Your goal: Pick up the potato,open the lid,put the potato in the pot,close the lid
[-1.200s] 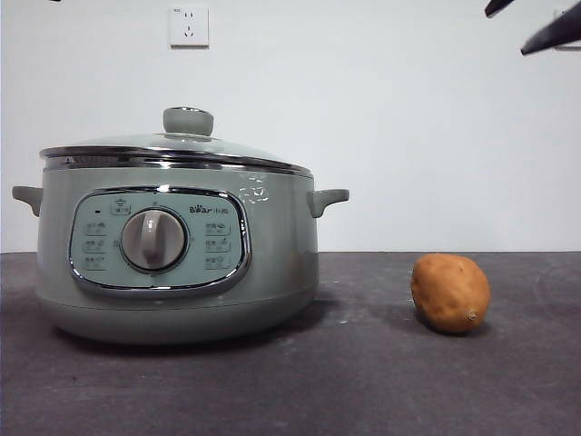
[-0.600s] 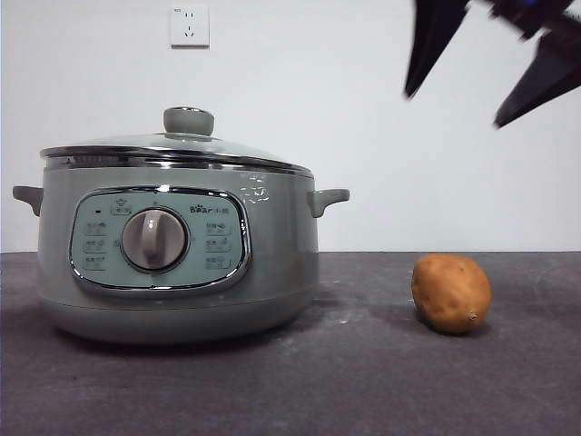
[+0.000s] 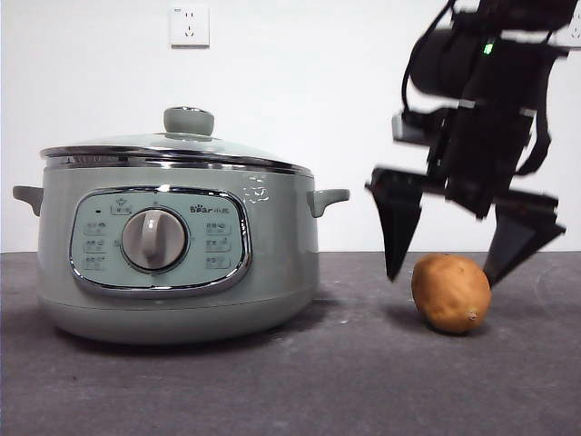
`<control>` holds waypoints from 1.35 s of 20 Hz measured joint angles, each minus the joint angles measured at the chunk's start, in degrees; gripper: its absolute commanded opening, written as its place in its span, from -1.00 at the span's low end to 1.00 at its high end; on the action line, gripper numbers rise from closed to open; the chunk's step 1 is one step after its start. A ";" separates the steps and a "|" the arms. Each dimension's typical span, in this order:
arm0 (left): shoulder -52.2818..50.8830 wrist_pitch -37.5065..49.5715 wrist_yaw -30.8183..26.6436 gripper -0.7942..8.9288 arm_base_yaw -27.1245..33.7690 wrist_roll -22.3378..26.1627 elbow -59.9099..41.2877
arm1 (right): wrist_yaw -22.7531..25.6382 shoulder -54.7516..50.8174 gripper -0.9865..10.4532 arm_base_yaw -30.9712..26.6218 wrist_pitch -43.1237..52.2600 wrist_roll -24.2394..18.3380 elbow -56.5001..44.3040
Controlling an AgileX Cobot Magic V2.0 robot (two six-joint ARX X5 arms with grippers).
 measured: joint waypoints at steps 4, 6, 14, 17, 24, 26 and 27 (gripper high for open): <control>0.00 0.00 -1.05 -0.06 0.00 0.00 -0.02 | 1.27 2.93 -0.78 -0.02 0.63 0.44 0.00; 0.00 -0.07 -1.99 -0.06 -0.02 0.00 -0.02 | 1.25 2.91 -0.85 -0.09 0.81 0.42 0.00; 0.07 -0.09 -10.23 -0.06 -1.20 2.27 0.00 | 1.05 -12.00 -0.85 -0.35 -5.22 -1.11 0.02; 3.50 -4.20 -12.57 -0.06 -2.78 3.93 4.17 | 1.05 -20.06 -0.85 -0.35 -8.70 -1.99 0.02; 20.24 -17.64 -20.98 -0.06 -8.22 9.14 21.64 | 1.09 -33.11 -0.85 -0.35 -11.91 -2.21 0.02; 24.65 -18.05 -21.59 -0.06 -9.35 9.46 24.09 | 1.09 -35.08 -0.84 -0.35 -13.09 -2.21 0.02; 26.38 -17.92 -22.14 -0.06 -9.97 9.62 24.50 | 1.09 -35.74 -0.83 -0.35 -13.57 -2.21 0.02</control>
